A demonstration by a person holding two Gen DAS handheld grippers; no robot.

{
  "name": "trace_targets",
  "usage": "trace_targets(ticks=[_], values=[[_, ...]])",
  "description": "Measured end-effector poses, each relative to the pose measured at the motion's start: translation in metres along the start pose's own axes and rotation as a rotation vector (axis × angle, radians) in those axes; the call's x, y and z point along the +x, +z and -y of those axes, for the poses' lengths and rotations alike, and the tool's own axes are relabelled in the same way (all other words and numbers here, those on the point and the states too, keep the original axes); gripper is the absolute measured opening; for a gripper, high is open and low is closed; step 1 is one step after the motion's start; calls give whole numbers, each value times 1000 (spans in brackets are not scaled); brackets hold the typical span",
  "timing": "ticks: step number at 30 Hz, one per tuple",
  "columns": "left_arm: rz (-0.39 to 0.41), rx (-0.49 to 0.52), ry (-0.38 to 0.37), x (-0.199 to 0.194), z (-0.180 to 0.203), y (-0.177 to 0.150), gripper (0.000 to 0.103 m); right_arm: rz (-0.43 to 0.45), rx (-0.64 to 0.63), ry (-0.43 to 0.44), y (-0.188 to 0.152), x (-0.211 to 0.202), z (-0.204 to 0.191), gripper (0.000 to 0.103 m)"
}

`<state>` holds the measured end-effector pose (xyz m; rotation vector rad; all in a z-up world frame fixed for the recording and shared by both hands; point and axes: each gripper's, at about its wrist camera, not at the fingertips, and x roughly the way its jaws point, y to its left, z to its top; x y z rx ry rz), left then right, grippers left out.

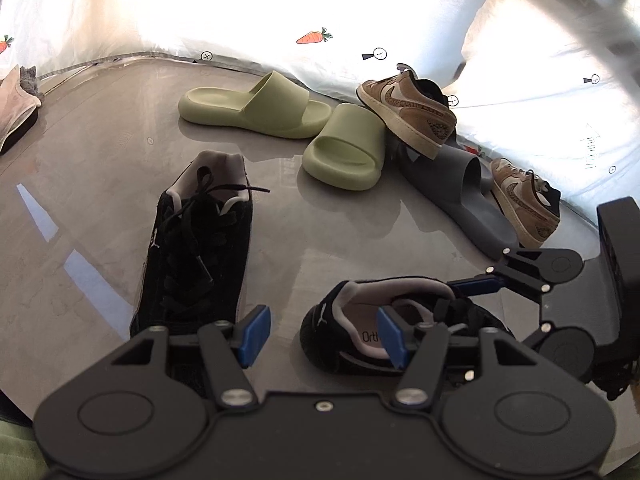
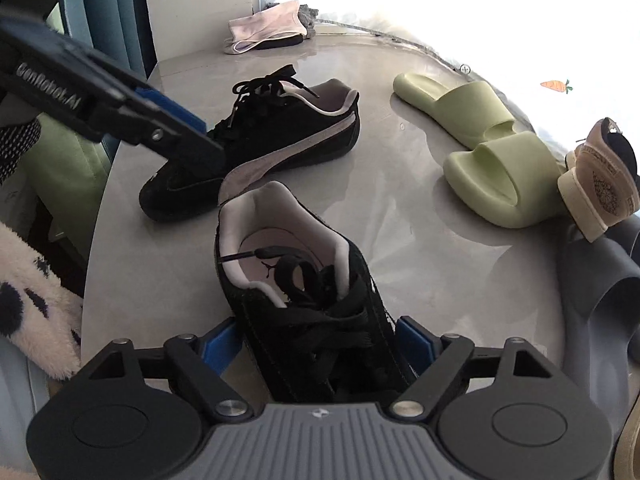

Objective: Organize scattered shoes

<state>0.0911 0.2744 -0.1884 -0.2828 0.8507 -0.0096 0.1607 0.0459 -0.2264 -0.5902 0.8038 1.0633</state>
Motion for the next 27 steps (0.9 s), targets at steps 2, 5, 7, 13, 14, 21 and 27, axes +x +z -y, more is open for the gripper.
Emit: trace_targets(ticks=[2,5,7,13,14,21,27], values=[[11,-15,5,-3,-3,0,60,-1,116,-26,4,5,5,84],[27,-32,15,-6,-6,1,60,34,305,-128,7,10,4,82],[29,-34,19,-6,-7,2,60,63,433,-217,9,14,-2,81],[32,-2,12,-11,-4,-1,60,125,574,-324,7,17,-12,83],[33,4,11,-12,-4,-2,60,134,571,-295,1,12,-8,83],[15,-40,20,-12,-10,-5,60,125,679,-137,-31,-7,3,83],[32,-66,21,-18,-13,-8,60,87,808,-41,-46,-13,1,82]])
